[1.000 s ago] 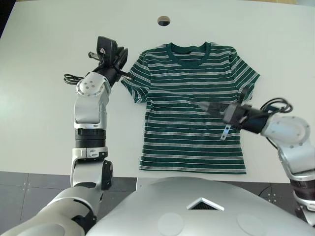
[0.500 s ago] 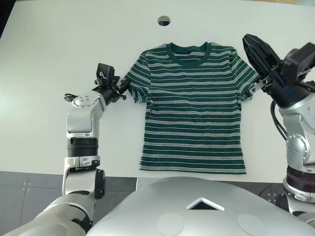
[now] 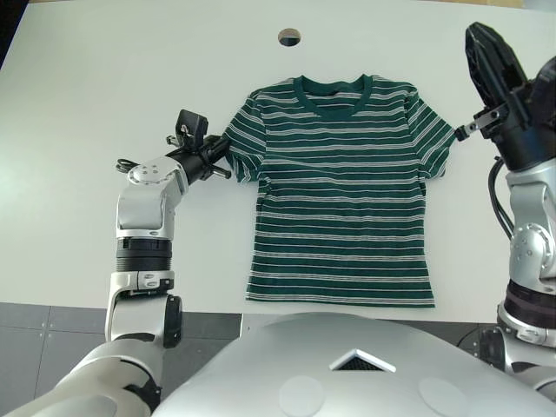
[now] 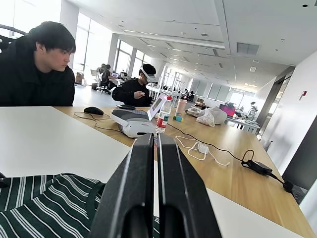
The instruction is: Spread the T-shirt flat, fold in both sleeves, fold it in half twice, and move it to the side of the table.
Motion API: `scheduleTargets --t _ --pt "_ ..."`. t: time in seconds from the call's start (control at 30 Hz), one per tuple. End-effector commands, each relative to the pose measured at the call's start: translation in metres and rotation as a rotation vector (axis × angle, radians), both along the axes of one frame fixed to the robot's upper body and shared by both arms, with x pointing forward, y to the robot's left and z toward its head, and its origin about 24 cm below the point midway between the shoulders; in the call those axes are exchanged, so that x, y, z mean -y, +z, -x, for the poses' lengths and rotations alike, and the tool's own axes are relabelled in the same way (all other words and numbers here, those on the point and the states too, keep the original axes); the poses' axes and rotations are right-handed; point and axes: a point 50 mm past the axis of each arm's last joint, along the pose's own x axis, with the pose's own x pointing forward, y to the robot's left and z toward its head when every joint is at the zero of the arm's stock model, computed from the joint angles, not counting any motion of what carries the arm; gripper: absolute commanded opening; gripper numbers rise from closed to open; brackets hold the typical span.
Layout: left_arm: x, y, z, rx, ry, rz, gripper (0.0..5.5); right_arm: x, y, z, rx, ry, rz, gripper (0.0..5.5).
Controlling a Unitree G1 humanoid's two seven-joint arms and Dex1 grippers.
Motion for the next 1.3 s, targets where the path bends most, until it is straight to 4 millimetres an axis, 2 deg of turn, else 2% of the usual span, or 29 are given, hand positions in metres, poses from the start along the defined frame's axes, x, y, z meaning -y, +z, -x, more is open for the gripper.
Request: scheduleTargets --t 0.03,0.2,0.3,0.53,0.67,0.73,0.87,1.03,1.1,1.23,1.3 --pt "0.011 0.002 0.005 -0.016 -0.038 0.068 0.14 0.009 -0.003 -0.008 0.000 -0.089 0.041 0.10" --pt "0.042 0.032 -0.006 0.098 -0.095 0.211 0.14 0.021 -0.047 -0.020 -0.072 -0.314 0.352 0.10" --pt "0.061 0.042 -0.014 0.132 -0.127 0.250 0.14 0.027 -0.065 -0.022 -0.117 -0.392 0.408 0.10" --pt "0.102 0.038 -0.020 0.106 -0.222 0.265 0.14 0.040 -0.077 -0.024 -0.177 -0.470 0.443 0.10" --pt "0.123 0.027 -0.022 0.062 -0.261 0.230 0.14 0.044 -0.084 -0.026 -0.223 -0.501 0.458 0.10" --pt "0.127 0.019 -0.024 0.037 -0.256 0.207 0.14 0.043 -0.088 -0.026 -0.257 -0.491 0.455 0.10" --pt "0.131 0.008 -0.024 0.011 -0.251 0.182 0.69 0.042 -0.100 -0.025 -0.366 -0.456 0.382 0.68" --pt "0.127 0.011 -0.023 0.069 -0.240 0.169 1.24 0.040 -0.113 -0.027 -0.507 -0.397 0.237 1.36" --pt "0.126 0.022 -0.023 0.164 -0.239 0.205 1.44 0.042 -0.116 -0.029 -0.544 -0.391 0.207 1.72" --pt "0.117 0.064 -0.017 0.504 -0.247 0.274 1.44 0.049 -0.120 -0.033 -0.585 -0.401 0.198 2.38" --pt "0.112 0.080 -0.008 0.629 -0.269 0.295 1.44 0.053 -0.122 -0.034 -0.599 -0.412 0.195 2.38"
